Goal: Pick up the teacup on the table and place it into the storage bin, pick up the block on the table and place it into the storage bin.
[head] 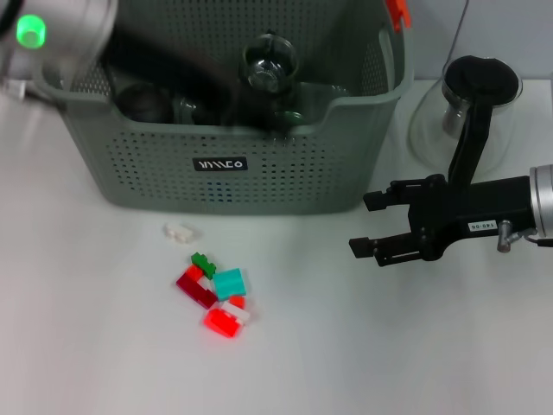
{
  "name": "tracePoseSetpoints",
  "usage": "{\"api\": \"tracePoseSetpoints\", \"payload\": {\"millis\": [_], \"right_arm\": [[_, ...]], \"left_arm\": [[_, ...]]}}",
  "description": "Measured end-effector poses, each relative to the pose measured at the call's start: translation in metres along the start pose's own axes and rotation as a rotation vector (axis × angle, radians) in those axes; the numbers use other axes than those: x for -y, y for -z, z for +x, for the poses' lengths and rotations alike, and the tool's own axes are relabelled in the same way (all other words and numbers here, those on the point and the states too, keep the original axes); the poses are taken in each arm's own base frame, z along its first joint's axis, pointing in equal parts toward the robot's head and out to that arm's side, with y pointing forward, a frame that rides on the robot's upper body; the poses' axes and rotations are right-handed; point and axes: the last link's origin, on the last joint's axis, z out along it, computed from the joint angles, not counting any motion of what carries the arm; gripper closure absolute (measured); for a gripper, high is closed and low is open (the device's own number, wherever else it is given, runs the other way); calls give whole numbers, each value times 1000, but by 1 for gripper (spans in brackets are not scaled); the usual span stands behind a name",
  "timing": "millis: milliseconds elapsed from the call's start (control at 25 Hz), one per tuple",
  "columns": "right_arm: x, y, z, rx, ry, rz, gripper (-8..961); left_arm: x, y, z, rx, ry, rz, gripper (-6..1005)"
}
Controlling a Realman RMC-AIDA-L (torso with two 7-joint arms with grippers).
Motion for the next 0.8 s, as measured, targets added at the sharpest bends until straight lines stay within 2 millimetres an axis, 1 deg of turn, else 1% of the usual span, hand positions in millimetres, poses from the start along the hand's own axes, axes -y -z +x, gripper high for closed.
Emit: {"api": "tracePoseSetpoints", "payload": {"millis": [40,120,200,240,280,400,440,600,680,800], "right_arm": [[0,0,0,0,-1,0,100],[-1,0,0,1,-3,-5,100],[-2,1,1,2,-5,-8,100],[-2,1,0,2,-5,-9,100],[-2,1,0,3,-5,-10,100],[-2,1,0,5,-5,-10,100],[-2,1,0,6,-5,-11,100],[-2,1,-1,7,-5,-12,100],[-2,0,-2,7,-4,-13,100],[-1,0,-3,7,-1,-12,100]], "left_arm": [[10,2,10,-18,-4,36,563],[33,0,21,-17,17,108,562],[56,-6,27,-1,52,172,562],[56,-6,27,-1,52,172,562],[72,-13,29,6,75,212,562],[91,-22,31,-7,85,286,562],[95,-24,32,-12,83,311,562],[100,-28,34,4,58,394,430],[95,-27,36,7,38,408,364],[78,-21,39,-5,-16,401,279]]}}
